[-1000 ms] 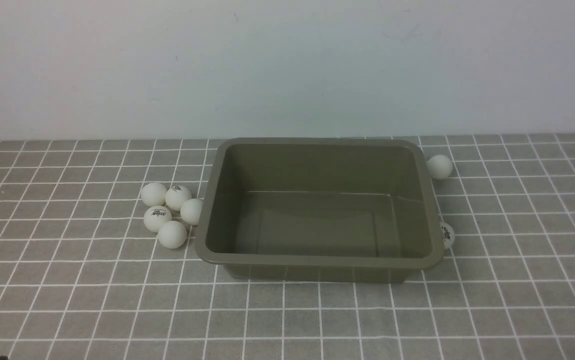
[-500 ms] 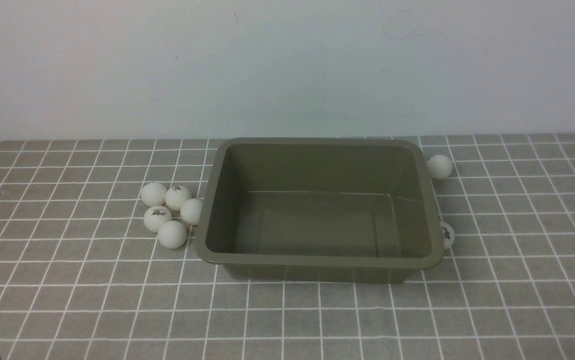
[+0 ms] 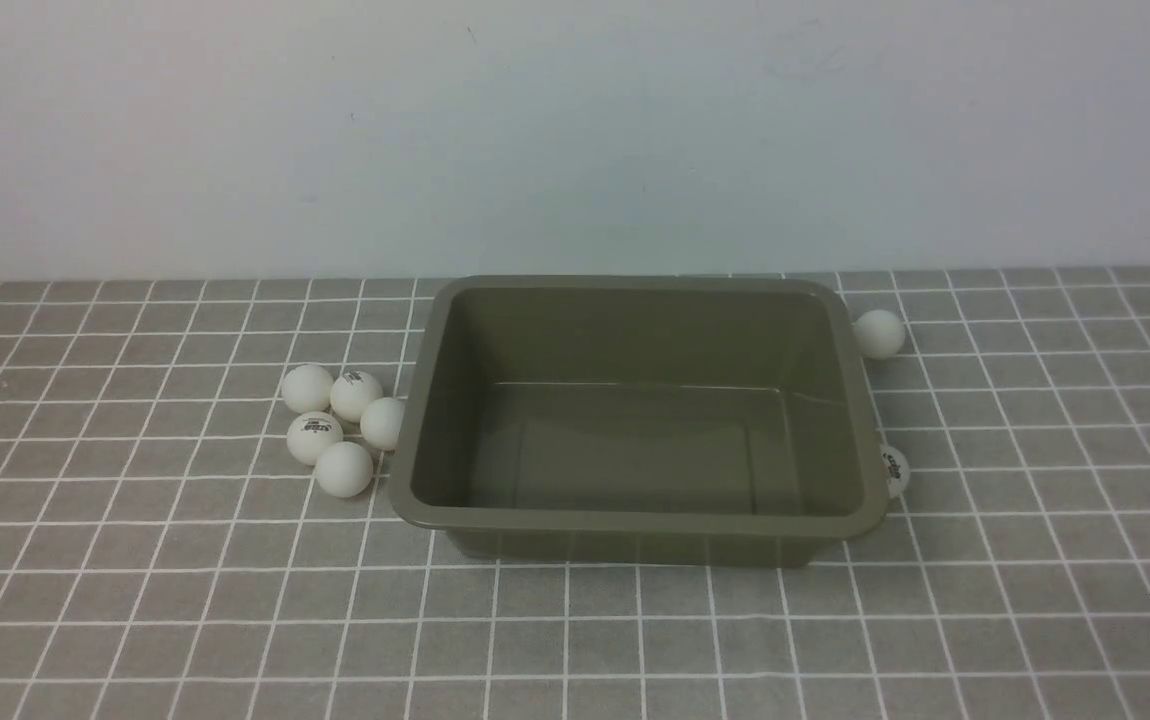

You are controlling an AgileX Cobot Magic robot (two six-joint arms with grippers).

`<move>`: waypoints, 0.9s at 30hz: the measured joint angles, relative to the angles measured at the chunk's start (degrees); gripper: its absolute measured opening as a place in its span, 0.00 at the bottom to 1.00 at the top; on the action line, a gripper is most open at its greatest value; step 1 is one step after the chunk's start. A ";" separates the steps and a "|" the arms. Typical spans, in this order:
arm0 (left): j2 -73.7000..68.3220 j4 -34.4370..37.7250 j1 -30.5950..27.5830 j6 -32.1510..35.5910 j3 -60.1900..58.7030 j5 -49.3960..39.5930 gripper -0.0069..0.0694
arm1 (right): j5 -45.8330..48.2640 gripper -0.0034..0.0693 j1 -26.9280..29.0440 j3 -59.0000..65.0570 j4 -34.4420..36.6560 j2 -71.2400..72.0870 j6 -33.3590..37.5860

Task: Put the table tennis balls into the box on the grey coffee tablecloth.
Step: 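Reach for and grasp a ping pong ball on the table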

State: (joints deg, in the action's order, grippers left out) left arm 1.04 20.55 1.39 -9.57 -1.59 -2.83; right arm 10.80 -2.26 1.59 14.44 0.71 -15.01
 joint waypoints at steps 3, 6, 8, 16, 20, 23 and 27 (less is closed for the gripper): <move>0.00 3.66 0.00 -1.18 0.00 6.76 0.08 | -6.35 0.03 0.00 0.00 10.57 0.00 -4.80; 0.00 6.10 0.00 -3.27 0.06 17.89 0.08 | -10.13 0.03 0.00 0.00 15.30 0.00 -5.38; -0.06 6.31 0.00 -4.85 1.61 19.83 0.08 | -12.65 0.03 0.00 0.00 16.72 0.00 -5.38; -16.30 -1.43 0.00 -6.15 21.51 -14.52 0.08 | -1.41 0.03 0.00 -11.52 11.50 -5.52 -0.60; -31.58 -2.57 0.00 0.71 31.56 -32.70 0.08 | 12.68 0.03 0.00 -24.45 5.70 -20.32 3.29; -47.76 -2.59 0.00 9.57 40.65 -47.50 0.08 | 25.91 0.03 0.00 -37.12 2.13 -38.19 8.53; -60.07 -2.59 0.00 14.83 46.89 -52.51 0.08 | 34.15 0.03 0.00 -46.35 0.67 -51.06 11.67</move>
State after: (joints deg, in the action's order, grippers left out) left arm -59.03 17.96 1.39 5.26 45.31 -55.34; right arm 44.95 -2.26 -44.76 15.11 -50.35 -3.33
